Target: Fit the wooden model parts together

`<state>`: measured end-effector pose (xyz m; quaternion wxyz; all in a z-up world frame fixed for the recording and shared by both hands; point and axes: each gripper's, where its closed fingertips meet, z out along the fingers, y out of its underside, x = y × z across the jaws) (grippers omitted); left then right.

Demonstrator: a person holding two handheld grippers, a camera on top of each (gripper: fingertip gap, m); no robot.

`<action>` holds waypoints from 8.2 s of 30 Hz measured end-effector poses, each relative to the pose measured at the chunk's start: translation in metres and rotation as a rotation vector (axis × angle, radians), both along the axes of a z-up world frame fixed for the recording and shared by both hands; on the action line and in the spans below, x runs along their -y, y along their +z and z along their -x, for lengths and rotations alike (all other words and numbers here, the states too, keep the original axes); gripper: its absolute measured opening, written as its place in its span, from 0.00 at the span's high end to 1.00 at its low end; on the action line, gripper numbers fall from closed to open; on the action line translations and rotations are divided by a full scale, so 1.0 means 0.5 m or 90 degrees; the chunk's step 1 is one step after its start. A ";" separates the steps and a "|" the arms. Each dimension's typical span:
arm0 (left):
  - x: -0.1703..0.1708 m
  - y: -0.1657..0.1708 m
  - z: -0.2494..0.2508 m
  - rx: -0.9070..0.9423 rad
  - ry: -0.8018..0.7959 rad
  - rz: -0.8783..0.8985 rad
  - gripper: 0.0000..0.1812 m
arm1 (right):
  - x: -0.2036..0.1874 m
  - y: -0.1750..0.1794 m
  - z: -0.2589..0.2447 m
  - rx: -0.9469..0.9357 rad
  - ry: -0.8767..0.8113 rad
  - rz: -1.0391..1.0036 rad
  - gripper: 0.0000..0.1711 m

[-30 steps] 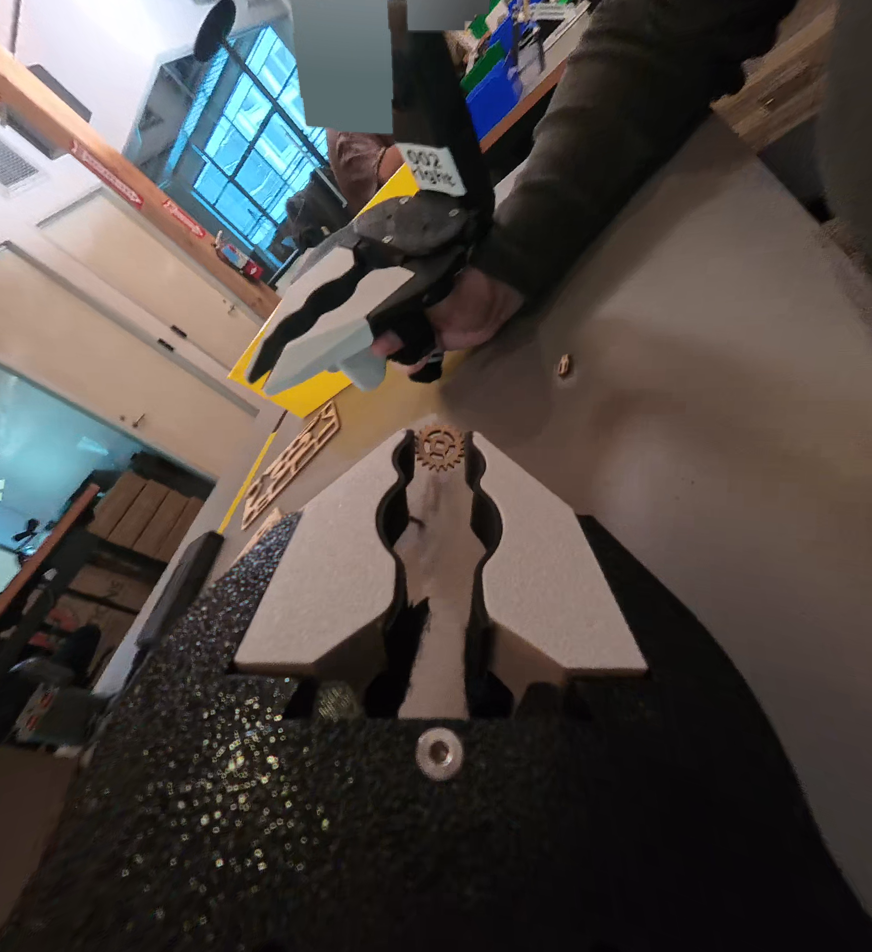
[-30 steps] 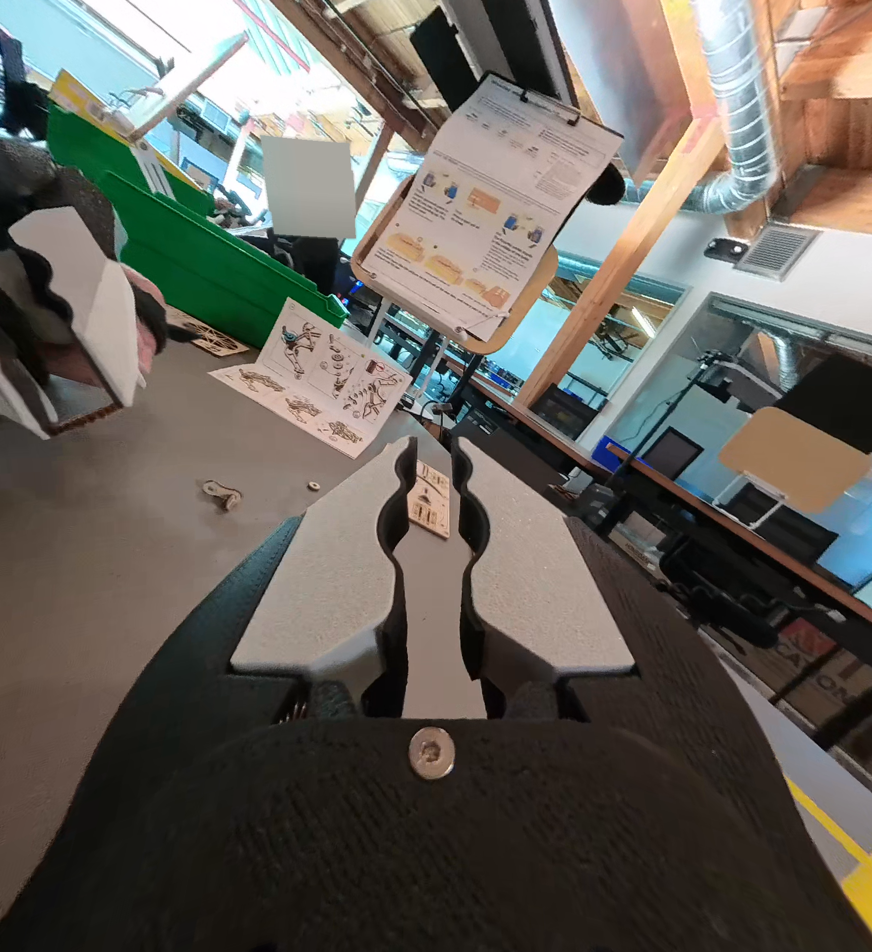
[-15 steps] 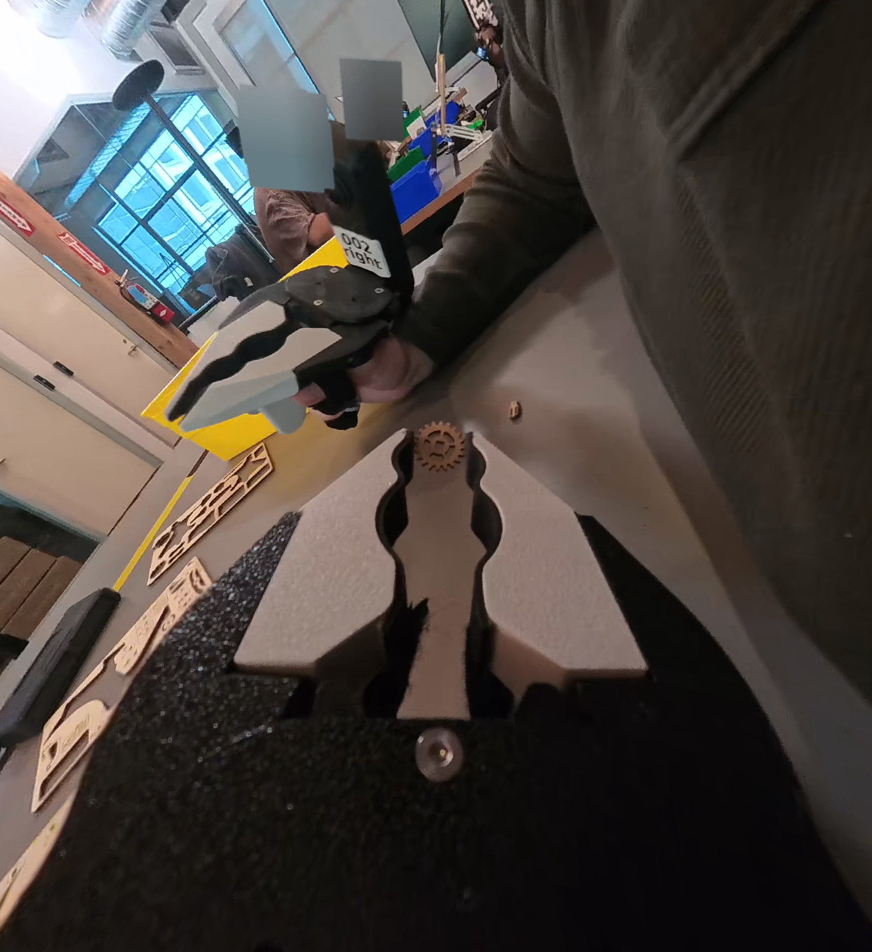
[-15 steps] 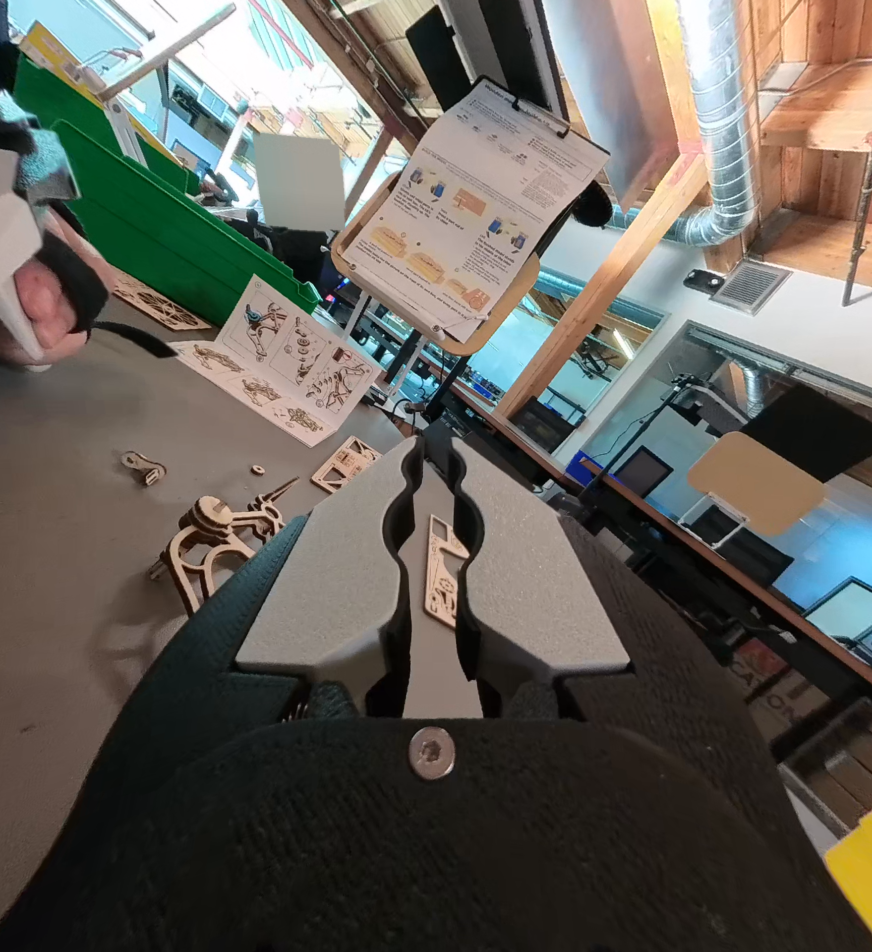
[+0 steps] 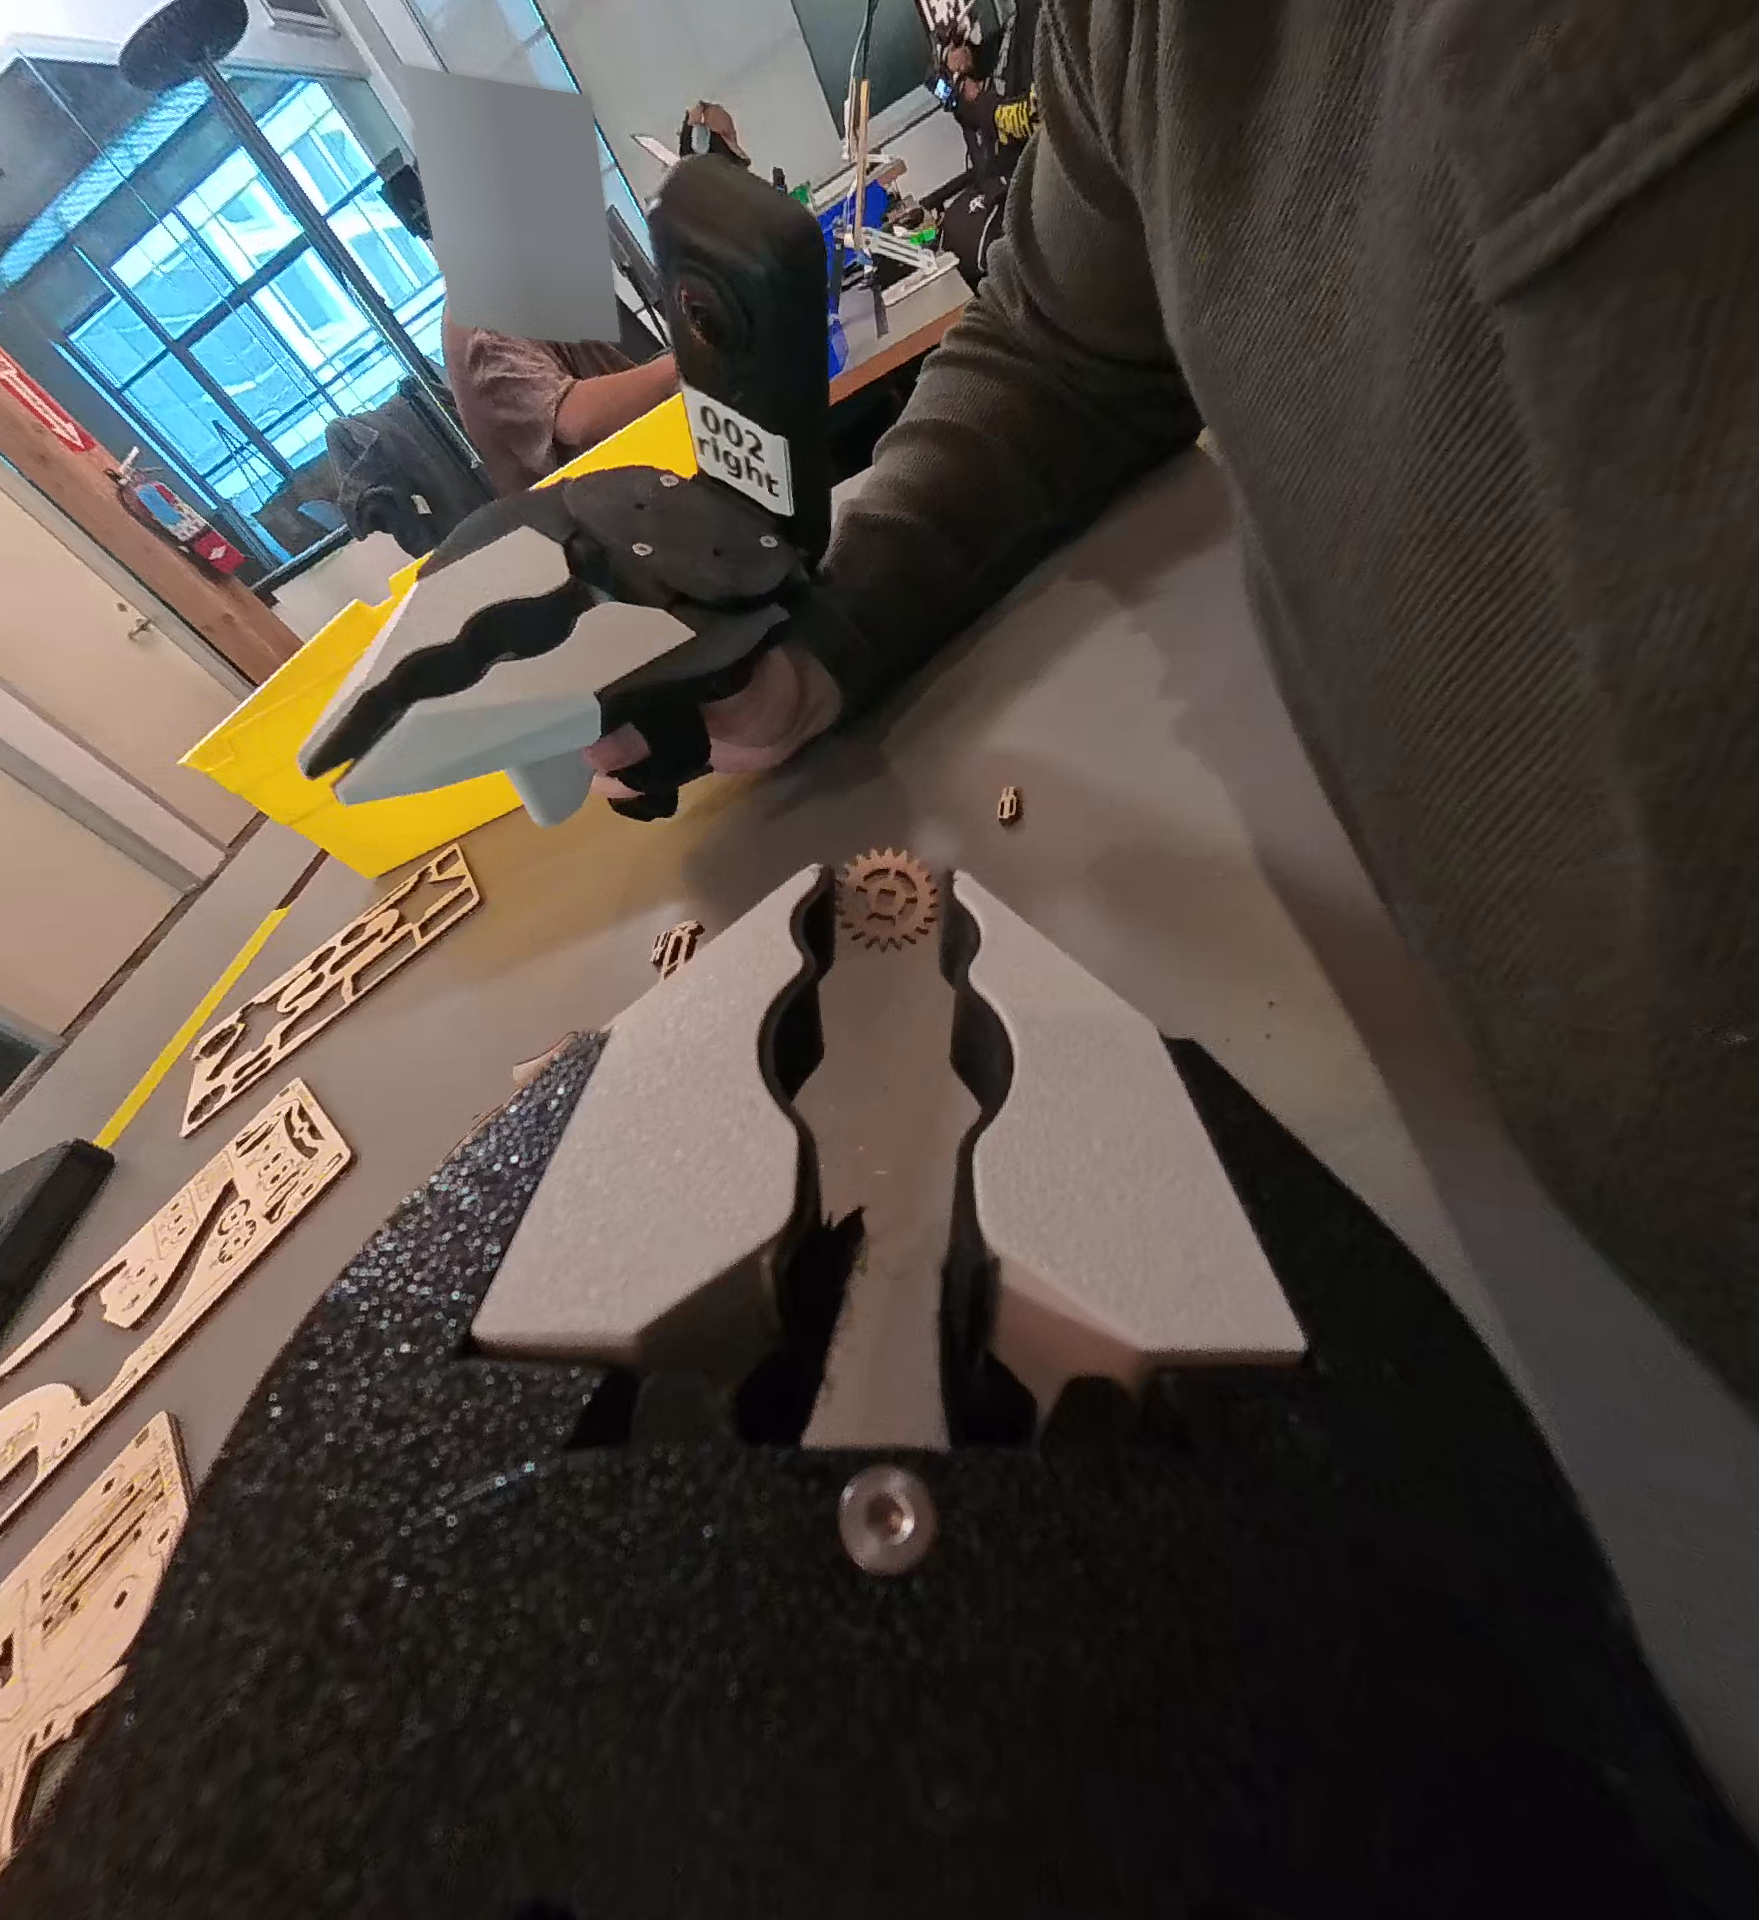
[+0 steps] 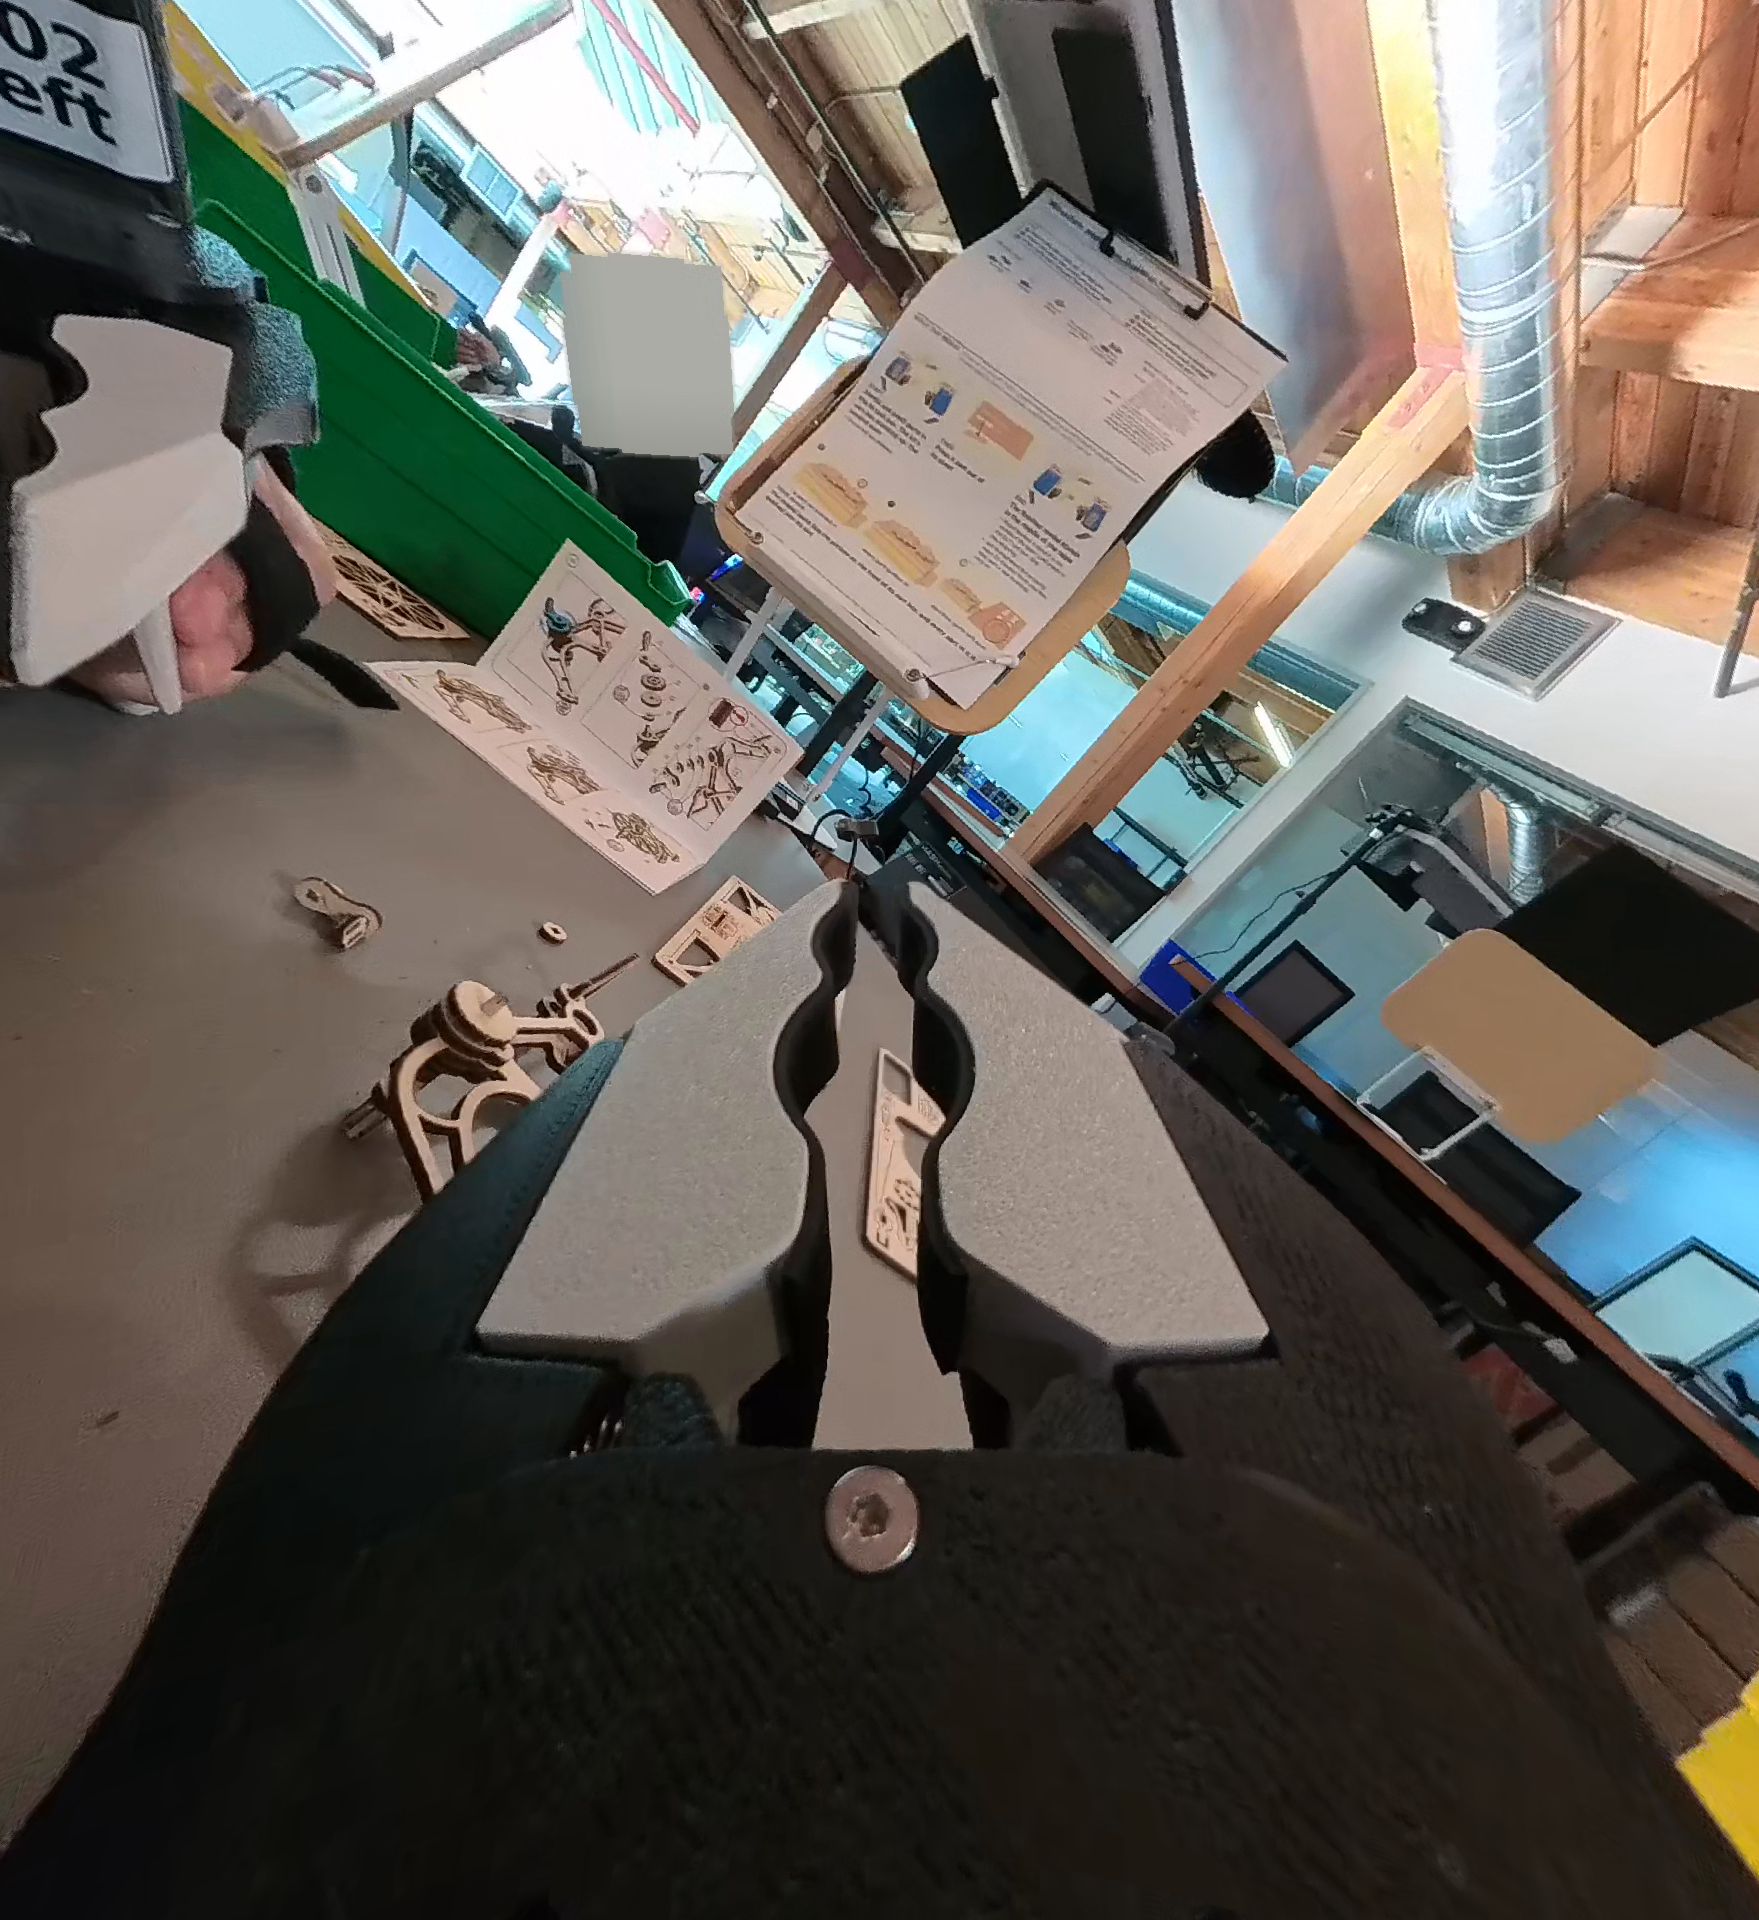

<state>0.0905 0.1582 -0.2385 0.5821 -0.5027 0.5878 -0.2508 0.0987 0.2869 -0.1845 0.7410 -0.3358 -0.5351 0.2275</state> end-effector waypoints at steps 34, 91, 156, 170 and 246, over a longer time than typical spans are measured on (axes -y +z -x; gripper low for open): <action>-0.189 -0.030 0.028 -0.150 -0.020 0.276 0.91 | -0.023 -0.005 0.000 -0.010 -0.005 0.051 0.98; -0.193 -0.058 0.027 -0.263 -0.068 0.399 0.87 | -0.016 -0.013 0.008 0.011 0.002 0.038 0.98; -0.234 0.087 0.134 0.059 0.375 -0.247 0.78 | -0.200 -0.105 -0.070 0.325 -0.514 -0.234 0.99; -0.162 0.072 0.082 0.031 0.229 -0.270 0.78 | -0.185 -0.064 -0.093 0.223 -0.494 -0.189 1.00; -0.141 0.067 0.064 -0.021 0.225 -0.388 0.92 | -0.210 -0.042 -0.150 0.130 -0.522 -0.077 1.00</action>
